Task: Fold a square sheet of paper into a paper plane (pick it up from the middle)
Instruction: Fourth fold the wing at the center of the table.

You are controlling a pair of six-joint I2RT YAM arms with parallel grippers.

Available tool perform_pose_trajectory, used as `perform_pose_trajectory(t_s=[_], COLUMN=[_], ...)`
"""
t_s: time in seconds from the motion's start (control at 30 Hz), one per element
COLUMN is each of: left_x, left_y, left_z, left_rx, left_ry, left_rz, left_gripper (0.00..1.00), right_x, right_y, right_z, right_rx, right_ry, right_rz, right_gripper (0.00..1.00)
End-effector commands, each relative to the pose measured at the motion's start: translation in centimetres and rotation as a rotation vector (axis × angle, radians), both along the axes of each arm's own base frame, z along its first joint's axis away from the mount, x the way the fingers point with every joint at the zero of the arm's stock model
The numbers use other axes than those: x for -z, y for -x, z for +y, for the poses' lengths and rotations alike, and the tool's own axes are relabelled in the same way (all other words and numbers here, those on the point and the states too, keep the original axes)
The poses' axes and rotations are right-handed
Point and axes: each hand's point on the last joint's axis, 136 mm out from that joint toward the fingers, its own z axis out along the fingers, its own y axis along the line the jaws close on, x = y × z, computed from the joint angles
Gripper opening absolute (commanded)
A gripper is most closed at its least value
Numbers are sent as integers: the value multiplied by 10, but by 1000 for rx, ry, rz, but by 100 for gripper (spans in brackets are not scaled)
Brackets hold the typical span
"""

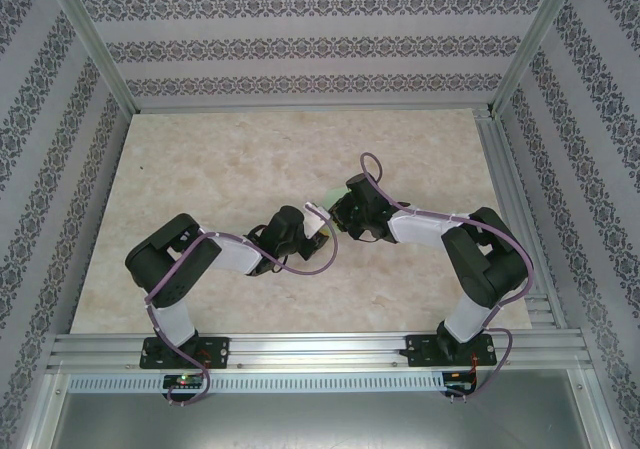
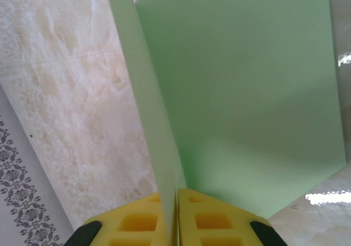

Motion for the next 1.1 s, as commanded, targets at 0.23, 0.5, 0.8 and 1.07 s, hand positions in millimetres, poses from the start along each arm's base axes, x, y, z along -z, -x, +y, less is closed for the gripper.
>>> perform_pose_trajectory(t_s=[0.23,0.5,0.8,1.07], left_x=[-10,0,2,0], left_y=[3,5,11,8], left_z=[-16,-14,-11,-5], left_rx=[5,-8,-56,-151], left_ry=[104,95,137,256], left_rz=[9,49,143,315], left_gripper=[29,17,11,7], right_x=[6,-5,-42,-36], right_y=[4,0,-8,-3], right_z=[2,-8,-34,-44], right_rx=[-23,-35,-183,-303], right_ry=[-19,9,82,146], right_rz=[23,-15,-217,-353], right_gripper=[10,21,50,48])
